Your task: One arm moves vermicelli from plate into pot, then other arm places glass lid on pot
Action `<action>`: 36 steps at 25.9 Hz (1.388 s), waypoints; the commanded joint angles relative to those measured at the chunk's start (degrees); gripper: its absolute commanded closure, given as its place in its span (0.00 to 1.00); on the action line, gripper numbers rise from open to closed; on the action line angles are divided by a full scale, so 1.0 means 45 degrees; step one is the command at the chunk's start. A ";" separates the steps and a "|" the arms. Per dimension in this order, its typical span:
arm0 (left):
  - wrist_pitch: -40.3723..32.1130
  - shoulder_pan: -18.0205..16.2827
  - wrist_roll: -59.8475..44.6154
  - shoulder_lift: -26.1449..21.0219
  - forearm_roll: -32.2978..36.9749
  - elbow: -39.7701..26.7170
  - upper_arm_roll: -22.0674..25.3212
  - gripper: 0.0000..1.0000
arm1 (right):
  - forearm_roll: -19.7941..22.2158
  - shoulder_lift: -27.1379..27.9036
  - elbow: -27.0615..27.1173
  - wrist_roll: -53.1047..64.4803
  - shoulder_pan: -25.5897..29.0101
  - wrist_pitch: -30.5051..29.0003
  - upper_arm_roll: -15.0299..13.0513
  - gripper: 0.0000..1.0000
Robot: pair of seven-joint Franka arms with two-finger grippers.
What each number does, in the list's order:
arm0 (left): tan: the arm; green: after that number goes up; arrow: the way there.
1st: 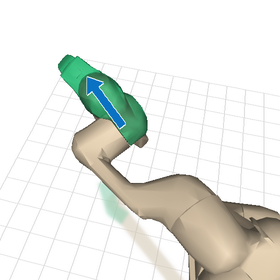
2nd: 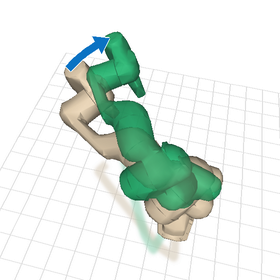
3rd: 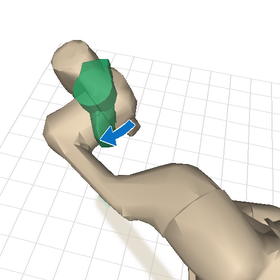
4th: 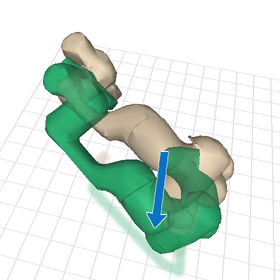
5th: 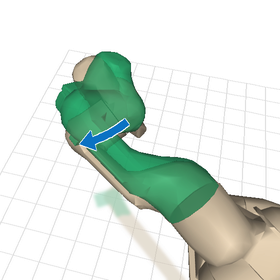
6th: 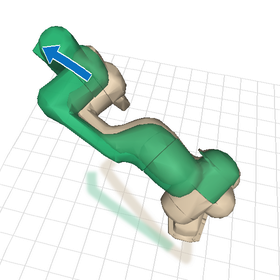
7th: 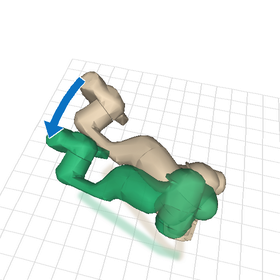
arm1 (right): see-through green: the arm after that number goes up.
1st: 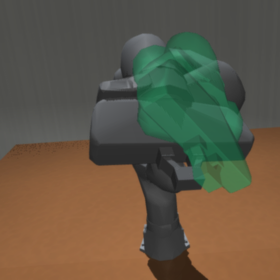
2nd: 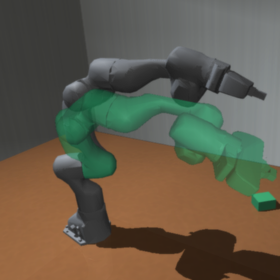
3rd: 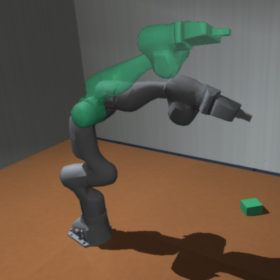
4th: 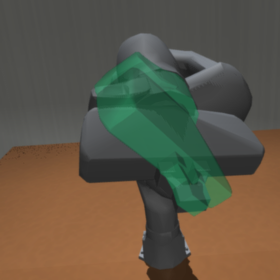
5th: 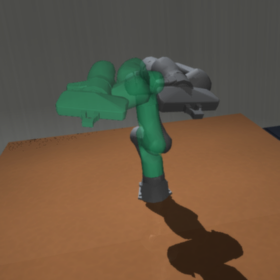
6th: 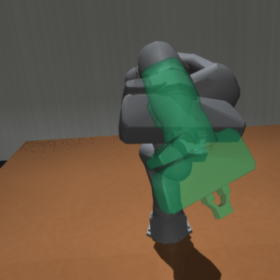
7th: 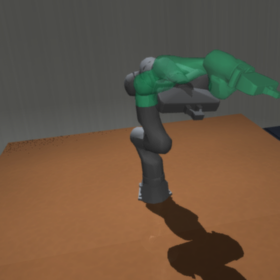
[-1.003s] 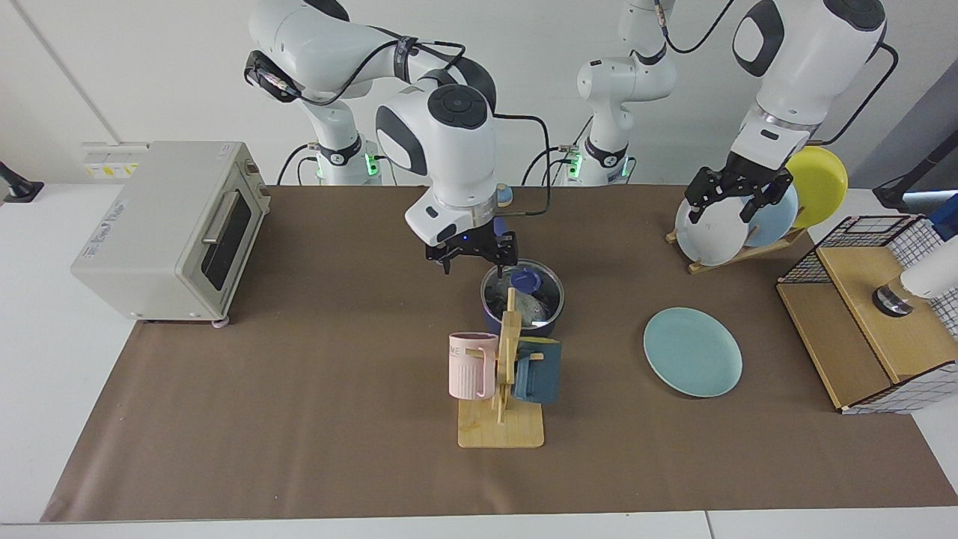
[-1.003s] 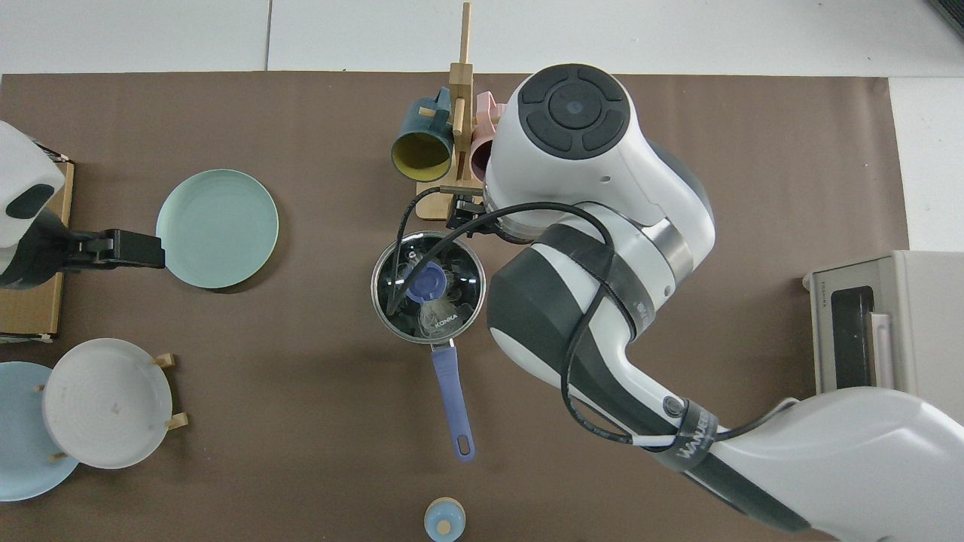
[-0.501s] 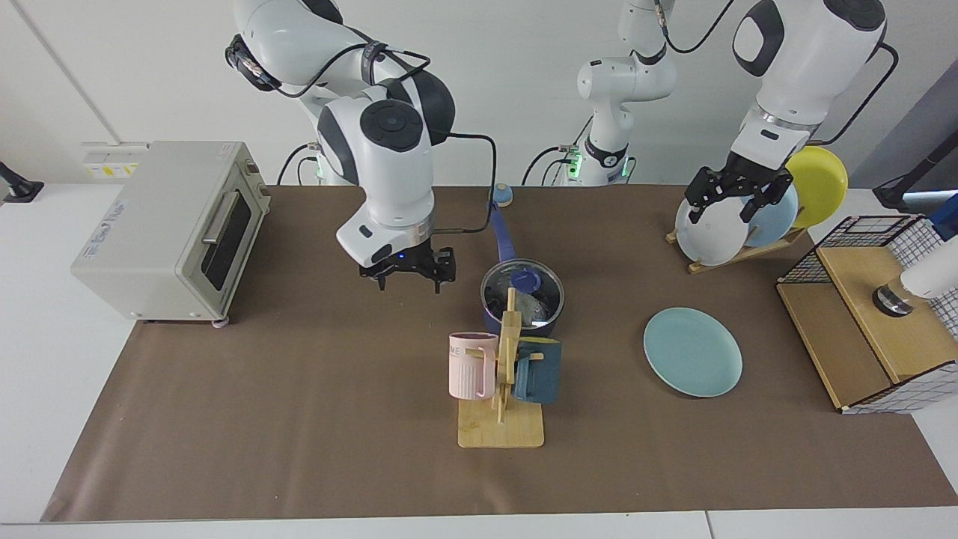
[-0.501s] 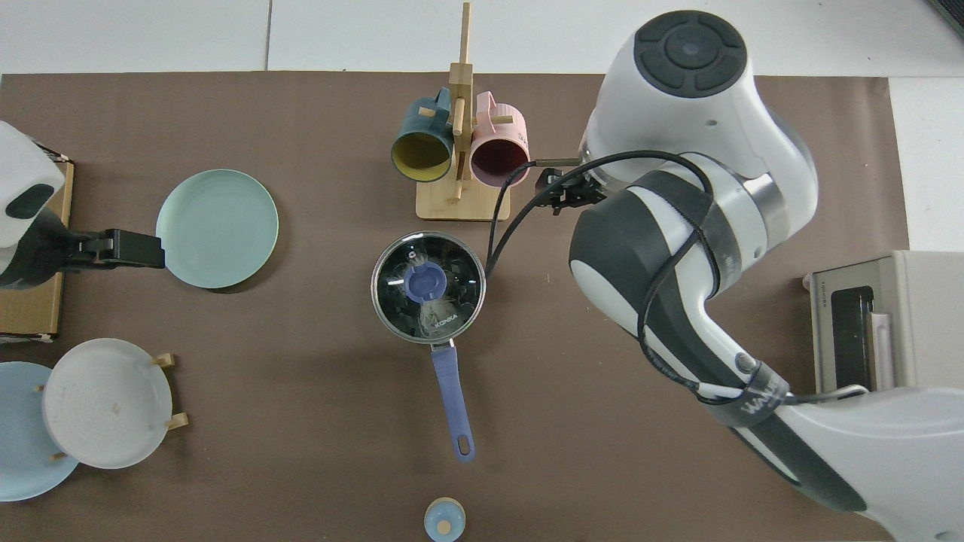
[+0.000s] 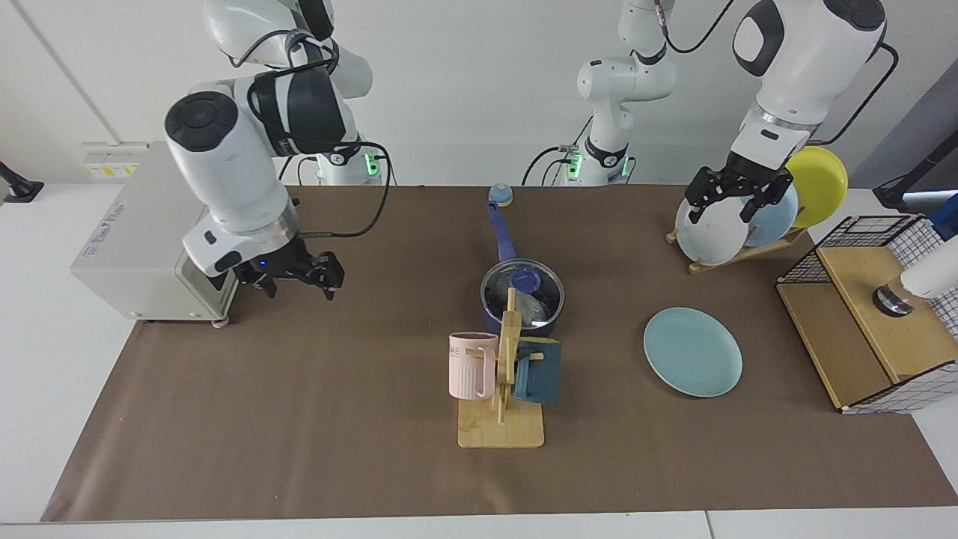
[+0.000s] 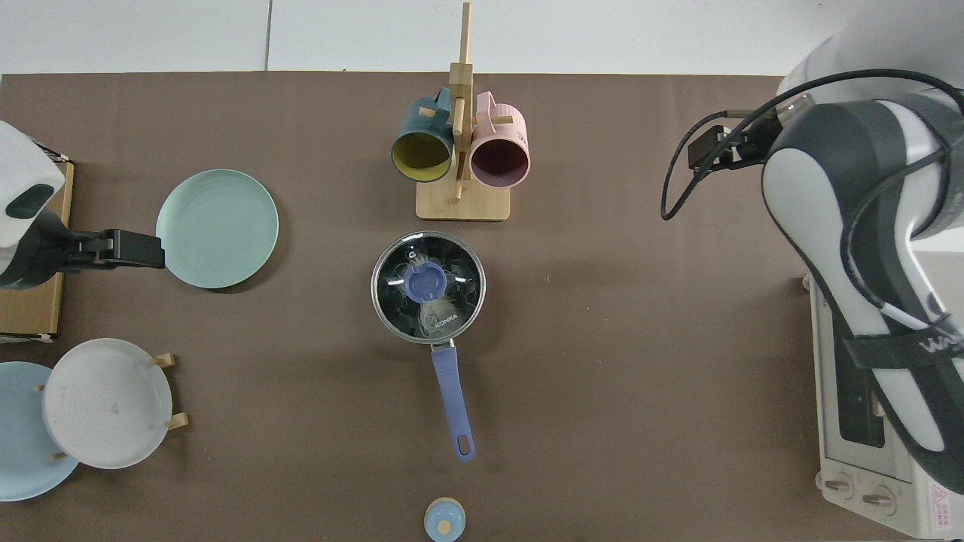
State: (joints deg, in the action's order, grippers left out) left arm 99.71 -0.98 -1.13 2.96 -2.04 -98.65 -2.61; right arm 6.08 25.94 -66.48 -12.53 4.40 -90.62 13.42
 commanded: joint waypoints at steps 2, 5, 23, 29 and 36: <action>-0.0263 -0.0017 0.0115 0.0064 0.0161 0.0145 -0.0026 0.00 | -0.0667 -0.0861 -0.0674 0.1571 -0.0761 -0.0117 -0.1846 0.00; -0.0263 -0.0017 0.0115 0.0064 0.0161 0.0145 -0.0026 0.00 | -0.1094 -0.1290 -0.1064 0.2469 -0.0879 -0.0156 -0.2589 0.00; -0.0263 -0.0017 0.0115 0.0064 0.0161 0.0145 -0.0026 0.00 | -0.1370 -0.5253 -0.4813 0.3996 -0.1426 -0.0332 -0.4192 0.00; -0.0263 -0.0037 0.0115 0.0064 0.0161 0.0145 -0.0026 0.00 | -0.1370 -0.6387 -0.5888 0.3995 -0.1310 -0.0332 -0.4173 0.00; -0.0263 -0.0017 0.0115 0.0064 0.0161 0.0145 -0.0026 0.00 | -0.1448 -0.6721 -0.6085 0.3996 -0.1114 0.0409 -0.4173 0.00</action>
State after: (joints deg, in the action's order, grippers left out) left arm 99.71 -0.98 -1.13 2.96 -2.04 -98.65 -2.61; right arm 1.16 -2.07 -90.63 3.99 -1.29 -89.81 -5.11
